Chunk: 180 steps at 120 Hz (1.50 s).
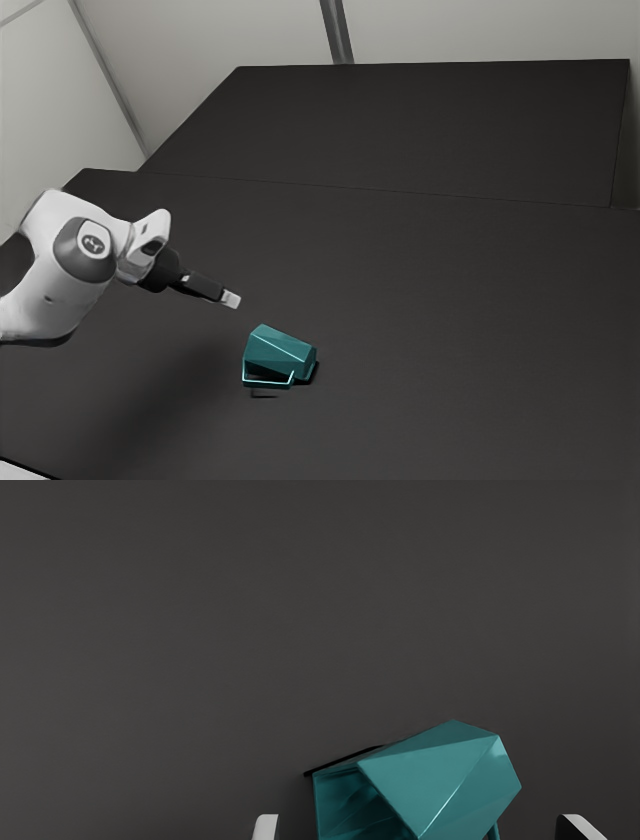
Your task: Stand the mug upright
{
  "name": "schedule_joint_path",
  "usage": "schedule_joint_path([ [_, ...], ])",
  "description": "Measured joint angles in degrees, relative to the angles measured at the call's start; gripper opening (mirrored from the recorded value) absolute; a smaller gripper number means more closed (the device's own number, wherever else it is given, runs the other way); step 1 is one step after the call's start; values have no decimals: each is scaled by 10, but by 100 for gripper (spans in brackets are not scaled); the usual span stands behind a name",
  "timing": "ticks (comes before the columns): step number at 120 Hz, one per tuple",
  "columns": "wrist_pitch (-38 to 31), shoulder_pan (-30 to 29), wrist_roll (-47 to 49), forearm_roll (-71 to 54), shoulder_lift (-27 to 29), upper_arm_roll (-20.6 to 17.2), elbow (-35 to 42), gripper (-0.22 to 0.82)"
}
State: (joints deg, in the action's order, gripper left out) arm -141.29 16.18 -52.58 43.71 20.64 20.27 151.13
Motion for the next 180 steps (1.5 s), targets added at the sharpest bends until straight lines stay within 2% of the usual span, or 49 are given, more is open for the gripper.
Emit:
schedule_joint_path([
  [28, -48, 1, -143, 176, -36, -60, 1, 60],
  [49, -69, 0, -219, 298, -32, -99, 36, 60],
  [63, -80, -17, -260, 335, 17, -104, 91, 60],
  [75, -87, -24, -289, 348, 29, -104, 104, 60],
  [103, -96, -24, -343, 369, -16, -111, 103, 60],
  [117, -96, -24, -365, 384, -21, -130, 100, 60],
  [169, -72, -22, -473, 497, -66, -144, 85, 59],
  [180, -70, -22, -489, 512, -68, -152, 84, 56],
])
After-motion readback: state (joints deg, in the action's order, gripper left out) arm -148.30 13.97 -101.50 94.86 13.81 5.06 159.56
